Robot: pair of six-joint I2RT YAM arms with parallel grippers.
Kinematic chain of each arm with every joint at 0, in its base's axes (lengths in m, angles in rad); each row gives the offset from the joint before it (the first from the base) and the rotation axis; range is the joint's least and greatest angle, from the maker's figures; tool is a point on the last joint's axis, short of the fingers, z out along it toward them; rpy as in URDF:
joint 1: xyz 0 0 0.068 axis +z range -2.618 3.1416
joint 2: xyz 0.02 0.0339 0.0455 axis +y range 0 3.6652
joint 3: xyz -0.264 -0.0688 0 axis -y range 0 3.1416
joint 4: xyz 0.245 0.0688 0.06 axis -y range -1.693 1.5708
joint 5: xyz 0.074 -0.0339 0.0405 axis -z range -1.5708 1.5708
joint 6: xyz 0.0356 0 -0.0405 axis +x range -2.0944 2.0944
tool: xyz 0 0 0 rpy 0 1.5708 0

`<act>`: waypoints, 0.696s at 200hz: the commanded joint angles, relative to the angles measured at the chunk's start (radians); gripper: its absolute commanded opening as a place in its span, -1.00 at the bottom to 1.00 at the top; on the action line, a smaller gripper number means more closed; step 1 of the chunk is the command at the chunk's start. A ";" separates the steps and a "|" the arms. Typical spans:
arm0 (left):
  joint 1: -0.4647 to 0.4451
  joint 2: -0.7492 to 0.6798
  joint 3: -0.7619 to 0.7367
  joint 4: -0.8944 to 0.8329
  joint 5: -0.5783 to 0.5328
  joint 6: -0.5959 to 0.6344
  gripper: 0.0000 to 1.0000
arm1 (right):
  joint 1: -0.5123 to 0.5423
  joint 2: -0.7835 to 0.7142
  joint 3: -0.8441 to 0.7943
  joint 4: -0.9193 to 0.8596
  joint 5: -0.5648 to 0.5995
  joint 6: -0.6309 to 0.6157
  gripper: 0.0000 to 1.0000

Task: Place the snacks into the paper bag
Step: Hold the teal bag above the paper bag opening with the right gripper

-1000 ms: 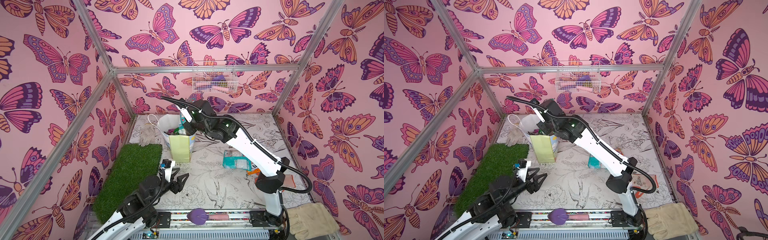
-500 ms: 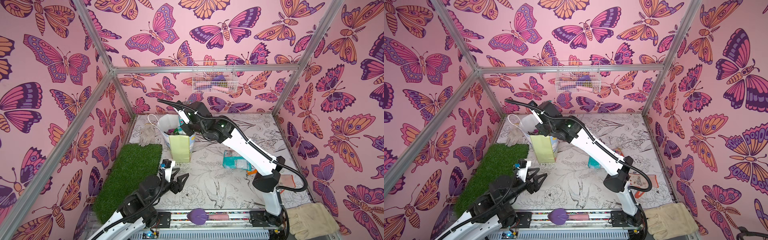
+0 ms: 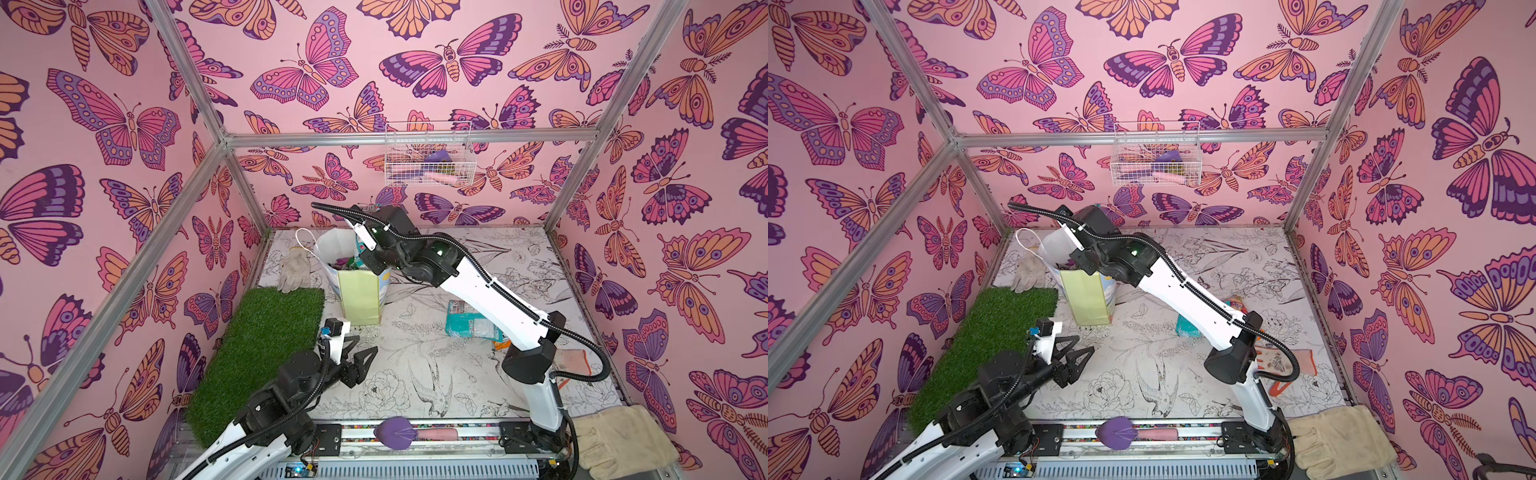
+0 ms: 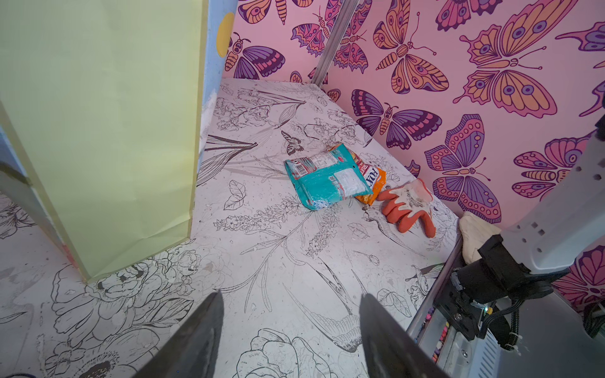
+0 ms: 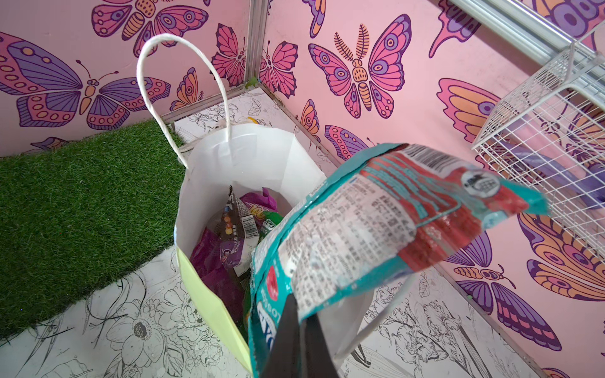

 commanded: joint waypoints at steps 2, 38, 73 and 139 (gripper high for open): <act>-0.007 -0.007 -0.012 -0.005 -0.013 -0.001 0.36 | 0.012 0.010 0.038 0.006 0.004 -0.019 -1.00; -0.006 -0.012 -0.015 -0.007 -0.013 -0.003 0.36 | 0.012 0.016 0.037 0.001 -0.009 -0.018 -1.00; -0.006 -0.014 -0.015 -0.008 -0.014 -0.003 0.36 | 0.012 0.020 0.037 -0.009 -0.022 -0.017 -1.00; -0.007 -0.014 -0.016 -0.008 -0.013 -0.005 0.36 | 0.014 0.024 0.037 -0.023 -0.051 -0.021 -1.00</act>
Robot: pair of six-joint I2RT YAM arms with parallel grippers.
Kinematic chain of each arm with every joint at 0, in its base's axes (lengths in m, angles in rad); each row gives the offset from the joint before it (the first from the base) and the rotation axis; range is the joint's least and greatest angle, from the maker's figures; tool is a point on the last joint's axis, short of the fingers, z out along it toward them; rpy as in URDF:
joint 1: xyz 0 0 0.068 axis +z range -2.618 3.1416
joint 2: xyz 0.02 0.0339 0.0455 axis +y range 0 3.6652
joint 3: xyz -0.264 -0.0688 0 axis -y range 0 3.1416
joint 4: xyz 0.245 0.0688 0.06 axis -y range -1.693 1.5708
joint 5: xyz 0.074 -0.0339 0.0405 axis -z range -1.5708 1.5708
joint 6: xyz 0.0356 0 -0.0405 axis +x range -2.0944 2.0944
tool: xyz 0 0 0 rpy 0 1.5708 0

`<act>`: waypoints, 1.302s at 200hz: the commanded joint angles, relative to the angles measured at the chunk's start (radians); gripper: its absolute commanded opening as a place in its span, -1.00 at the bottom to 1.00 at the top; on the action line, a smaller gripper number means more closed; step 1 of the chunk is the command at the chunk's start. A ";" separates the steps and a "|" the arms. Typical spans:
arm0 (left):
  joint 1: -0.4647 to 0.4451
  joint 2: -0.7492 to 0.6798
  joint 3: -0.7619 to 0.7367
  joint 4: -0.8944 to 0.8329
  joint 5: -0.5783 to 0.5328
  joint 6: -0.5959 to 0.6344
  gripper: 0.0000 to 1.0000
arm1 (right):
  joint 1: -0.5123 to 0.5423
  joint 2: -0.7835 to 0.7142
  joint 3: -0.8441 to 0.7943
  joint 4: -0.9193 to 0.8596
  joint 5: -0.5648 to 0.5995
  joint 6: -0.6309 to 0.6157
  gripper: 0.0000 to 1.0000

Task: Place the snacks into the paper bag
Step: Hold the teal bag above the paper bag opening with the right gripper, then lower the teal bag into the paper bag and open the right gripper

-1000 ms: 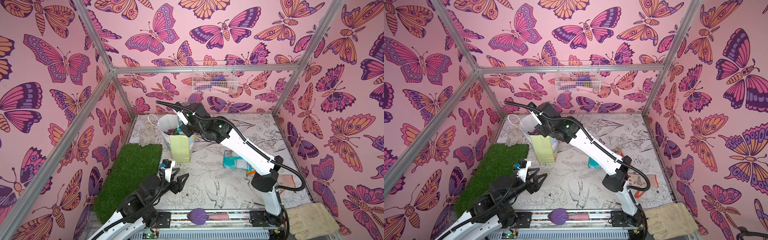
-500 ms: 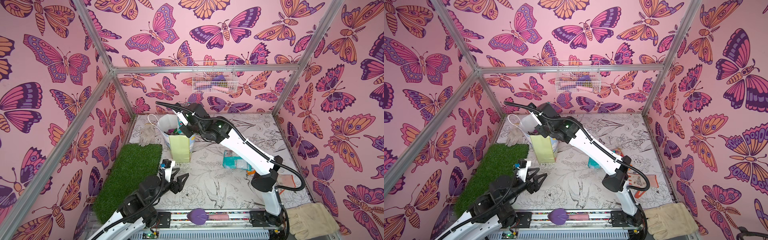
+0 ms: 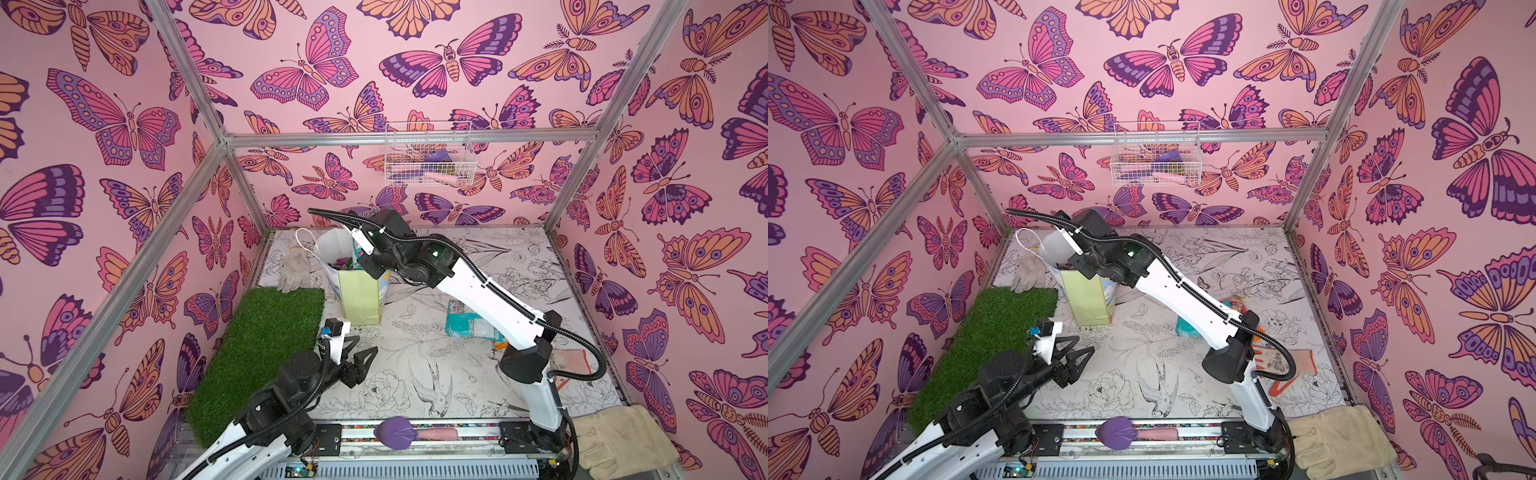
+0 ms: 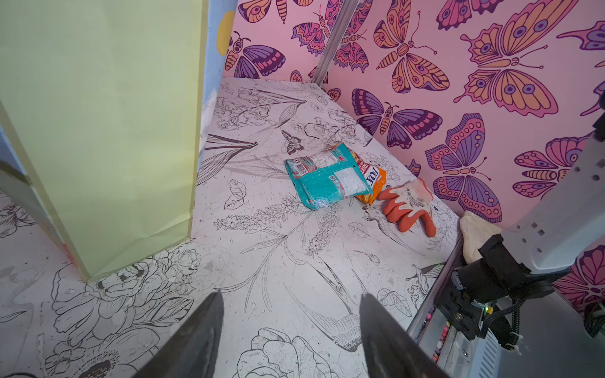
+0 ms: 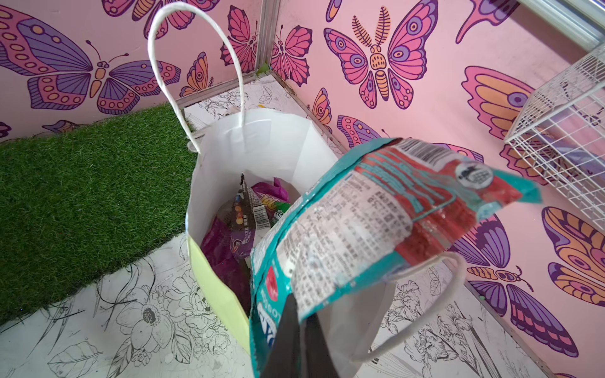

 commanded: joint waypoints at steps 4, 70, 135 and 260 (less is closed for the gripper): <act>-0.006 -0.014 -0.015 -0.007 -0.013 -0.004 0.36 | 0.010 0.007 0.037 -0.001 -0.018 -0.021 -1.00; -0.006 -0.016 -0.015 -0.010 -0.015 -0.006 0.36 | 0.013 0.012 0.038 -0.009 -0.019 -0.021 -0.95; -0.006 -0.017 -0.017 -0.011 -0.016 -0.007 0.36 | 0.017 0.010 0.038 -0.010 -0.011 -0.025 -0.77; -0.006 -0.022 -0.018 -0.013 -0.019 -0.007 0.36 | 0.022 0.009 0.034 -0.009 0.008 -0.031 -0.40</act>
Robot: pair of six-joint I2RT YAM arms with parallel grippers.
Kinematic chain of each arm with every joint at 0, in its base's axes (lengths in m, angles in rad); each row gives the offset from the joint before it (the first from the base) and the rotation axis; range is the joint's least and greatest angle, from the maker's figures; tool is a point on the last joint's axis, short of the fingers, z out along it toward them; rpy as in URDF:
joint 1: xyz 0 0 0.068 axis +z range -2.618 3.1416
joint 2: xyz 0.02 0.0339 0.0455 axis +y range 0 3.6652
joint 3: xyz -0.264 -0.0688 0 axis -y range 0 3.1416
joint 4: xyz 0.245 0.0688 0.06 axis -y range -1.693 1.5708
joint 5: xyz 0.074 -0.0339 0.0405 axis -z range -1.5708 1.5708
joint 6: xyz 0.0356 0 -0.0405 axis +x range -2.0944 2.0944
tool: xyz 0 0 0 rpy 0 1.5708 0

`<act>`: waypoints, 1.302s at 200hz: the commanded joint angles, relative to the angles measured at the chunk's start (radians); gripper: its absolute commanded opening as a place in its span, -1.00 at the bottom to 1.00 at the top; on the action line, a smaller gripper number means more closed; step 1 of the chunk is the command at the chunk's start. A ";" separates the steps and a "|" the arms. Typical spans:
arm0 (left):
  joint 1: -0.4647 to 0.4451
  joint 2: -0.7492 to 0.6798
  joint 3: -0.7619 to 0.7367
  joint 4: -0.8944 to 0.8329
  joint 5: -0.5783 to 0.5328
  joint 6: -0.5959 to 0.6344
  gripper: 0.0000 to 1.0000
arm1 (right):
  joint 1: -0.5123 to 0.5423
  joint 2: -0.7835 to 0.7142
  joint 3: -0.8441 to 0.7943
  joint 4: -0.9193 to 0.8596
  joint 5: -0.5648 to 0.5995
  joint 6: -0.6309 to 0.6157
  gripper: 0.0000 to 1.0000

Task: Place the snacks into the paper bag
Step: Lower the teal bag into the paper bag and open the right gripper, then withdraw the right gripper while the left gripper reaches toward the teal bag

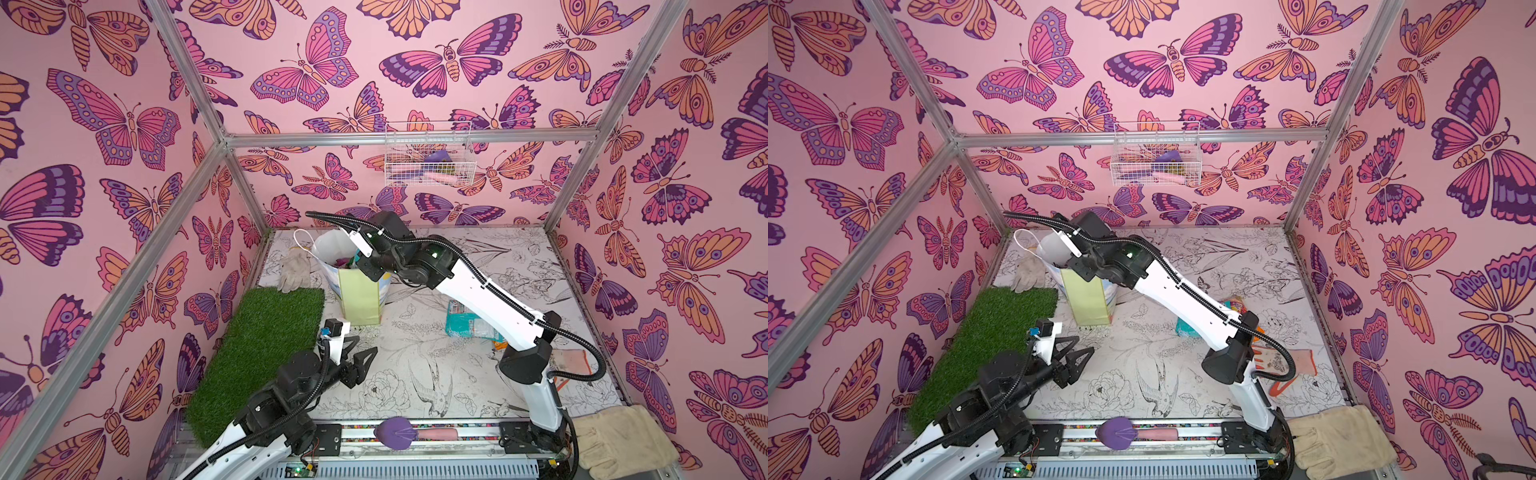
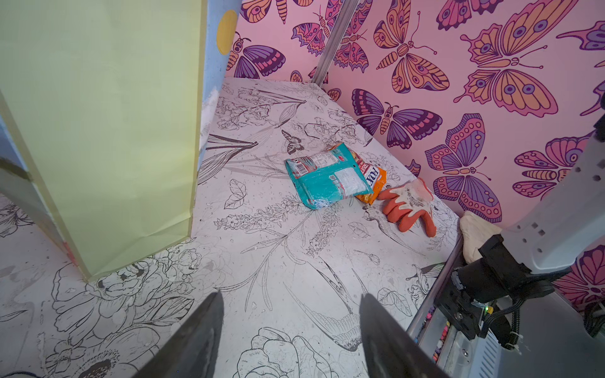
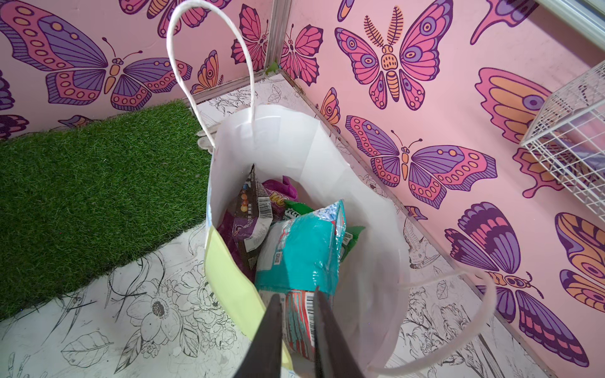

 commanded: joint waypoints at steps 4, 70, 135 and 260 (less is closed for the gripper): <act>-0.006 -0.016 -0.015 -0.010 -0.019 -0.008 0.36 | 0.011 0.008 0.030 0.005 0.028 -0.026 -0.35; -0.007 -0.019 -0.014 -0.015 -0.021 -0.010 0.36 | 0.010 0.039 0.055 -0.017 0.093 0.003 -0.16; -0.006 0.000 0.002 -0.015 -0.029 -0.014 0.39 | 0.010 -0.050 0.017 -0.052 0.007 0.064 0.38; -0.015 0.283 0.153 0.069 0.011 0.055 0.42 | 0.007 -0.573 -0.605 0.184 0.152 0.193 0.89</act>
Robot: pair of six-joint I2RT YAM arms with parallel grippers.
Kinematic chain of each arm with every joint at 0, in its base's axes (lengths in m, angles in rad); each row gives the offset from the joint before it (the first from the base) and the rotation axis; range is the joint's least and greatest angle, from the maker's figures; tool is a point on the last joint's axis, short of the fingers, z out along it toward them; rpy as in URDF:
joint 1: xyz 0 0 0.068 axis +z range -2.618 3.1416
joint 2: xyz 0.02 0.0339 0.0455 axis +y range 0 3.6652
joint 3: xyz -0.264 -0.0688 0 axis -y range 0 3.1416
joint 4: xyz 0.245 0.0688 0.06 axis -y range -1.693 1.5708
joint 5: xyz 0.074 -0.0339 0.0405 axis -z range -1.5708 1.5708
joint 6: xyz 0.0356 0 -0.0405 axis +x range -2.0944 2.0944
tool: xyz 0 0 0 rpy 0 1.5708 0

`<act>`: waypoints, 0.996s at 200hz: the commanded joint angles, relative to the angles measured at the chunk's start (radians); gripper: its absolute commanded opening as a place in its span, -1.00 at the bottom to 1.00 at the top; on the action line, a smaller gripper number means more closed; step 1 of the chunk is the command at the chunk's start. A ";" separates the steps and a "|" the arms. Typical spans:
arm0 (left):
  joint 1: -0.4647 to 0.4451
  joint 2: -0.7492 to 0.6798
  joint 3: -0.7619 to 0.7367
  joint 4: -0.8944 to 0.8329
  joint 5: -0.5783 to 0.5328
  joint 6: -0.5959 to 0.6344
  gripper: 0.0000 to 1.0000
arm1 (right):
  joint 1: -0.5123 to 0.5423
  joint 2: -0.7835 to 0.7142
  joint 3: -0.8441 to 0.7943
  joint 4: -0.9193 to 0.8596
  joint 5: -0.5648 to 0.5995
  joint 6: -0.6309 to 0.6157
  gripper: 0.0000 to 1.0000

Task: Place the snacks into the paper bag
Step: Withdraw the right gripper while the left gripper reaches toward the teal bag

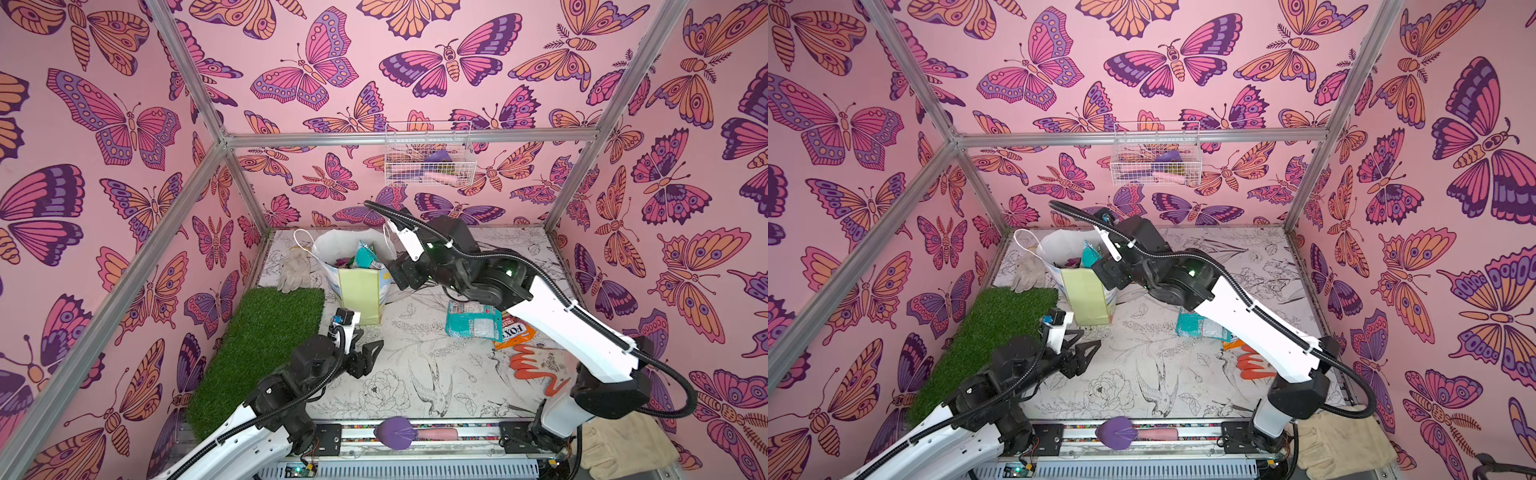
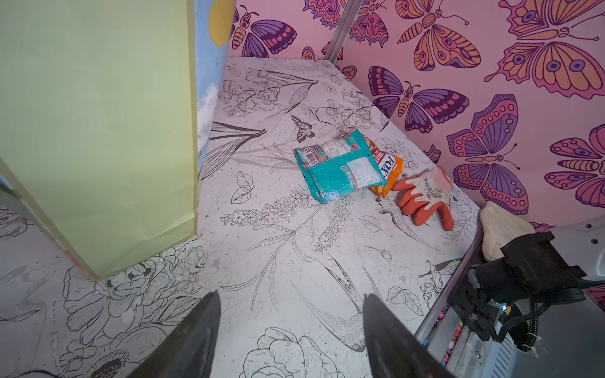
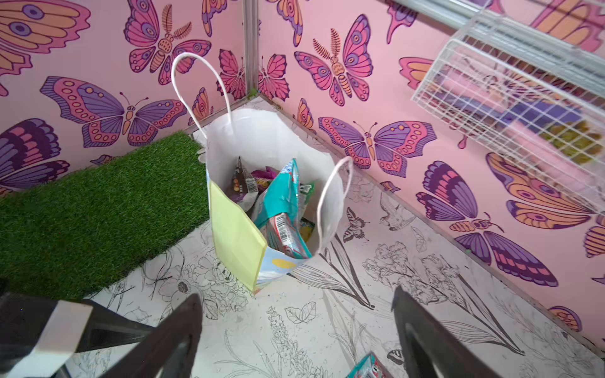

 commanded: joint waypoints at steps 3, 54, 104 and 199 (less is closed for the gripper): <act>-0.015 0.059 0.043 0.061 0.022 0.035 0.42 | 0.001 -0.088 -0.109 0.070 0.087 0.040 0.89; -0.068 0.249 0.136 0.148 0.012 0.090 0.42 | -0.049 -0.261 -0.340 0.112 0.145 0.119 0.94; -0.119 0.448 0.228 0.244 0.025 0.132 0.43 | -0.118 -0.428 -0.551 0.110 0.195 0.224 0.98; -0.186 0.837 0.439 0.337 0.062 0.147 0.44 | -0.377 -0.666 -0.812 0.039 0.152 0.405 0.99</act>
